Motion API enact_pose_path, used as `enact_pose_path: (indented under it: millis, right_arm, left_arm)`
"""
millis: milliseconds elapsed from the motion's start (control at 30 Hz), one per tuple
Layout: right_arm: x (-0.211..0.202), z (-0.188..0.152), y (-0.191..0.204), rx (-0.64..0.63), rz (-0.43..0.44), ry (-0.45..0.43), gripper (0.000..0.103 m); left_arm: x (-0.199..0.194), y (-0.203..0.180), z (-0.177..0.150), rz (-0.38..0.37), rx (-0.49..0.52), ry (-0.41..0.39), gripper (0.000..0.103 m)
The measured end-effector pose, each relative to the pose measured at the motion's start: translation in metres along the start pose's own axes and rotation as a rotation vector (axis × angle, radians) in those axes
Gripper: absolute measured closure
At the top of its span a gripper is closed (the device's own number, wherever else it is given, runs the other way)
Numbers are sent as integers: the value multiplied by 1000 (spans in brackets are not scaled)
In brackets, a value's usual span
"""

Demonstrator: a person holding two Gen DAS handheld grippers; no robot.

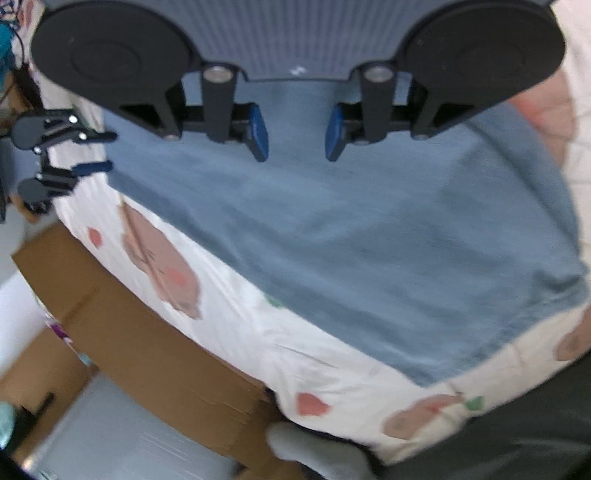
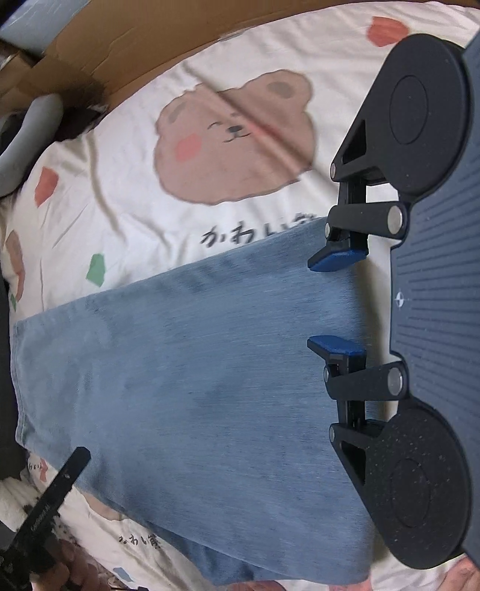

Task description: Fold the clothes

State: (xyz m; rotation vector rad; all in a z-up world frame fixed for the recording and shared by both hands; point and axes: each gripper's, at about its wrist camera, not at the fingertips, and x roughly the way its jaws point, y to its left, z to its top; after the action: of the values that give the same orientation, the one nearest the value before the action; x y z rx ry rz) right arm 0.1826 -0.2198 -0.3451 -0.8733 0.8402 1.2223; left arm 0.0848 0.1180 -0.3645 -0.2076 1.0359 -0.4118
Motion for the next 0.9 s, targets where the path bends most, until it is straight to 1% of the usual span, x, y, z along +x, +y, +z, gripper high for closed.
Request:
enact_pose_path:
  millis: [67,133,200,300,367,433,533,633,667,700,767,833,900]
  right_arm:
    - [-5,-2,0,5,-13,-13,58]
    - [-10,-3,-3,50,-28,-50,58]
    - [-11,-4,-5,70,-35,-76,58]
    - [-1,-9,-6,73,-40,-84,59]
    - [5,-13,-7,89,-38,-101,60]
    - [8,-21,-8,116,-39,-137,60]
    - [4,-27,-5,154,-55,-182,60]
    - [-2,-31,-1,190,-73,-219,61]
    - [-6,-32,0,198,-78,-239,63]
    - [-10,-32,-1,203,-81,-257,65]
    - [-10,-32,-5,216,-91,-258,77]
    - [-7,-33,-11,234,-100,-267,79]
    - [-4,-34,-18,254,-111,-281,79]
  left_arm:
    - [8,-16,-6,-36,24,31,67]
    - [13,-29,-12,-66,59,51,67]
    - [19,-40,-17,-89,81,74,67]
    - [27,-48,-24,-101,85,111,67]
    - [31,-52,-29,-92,104,127,67]
    - [33,-53,-34,-87,126,143,67]
    - [33,-58,-38,-80,186,167,68]
    - [22,-64,-38,-133,221,157,68]
    - [19,-66,-39,-157,238,154,68]
    - [20,-69,-41,-153,249,162,68]
    - [23,-73,-43,-148,254,189,68]
    - [25,-74,-43,-147,231,201,69]
    - [23,-74,-42,-147,231,202,69]
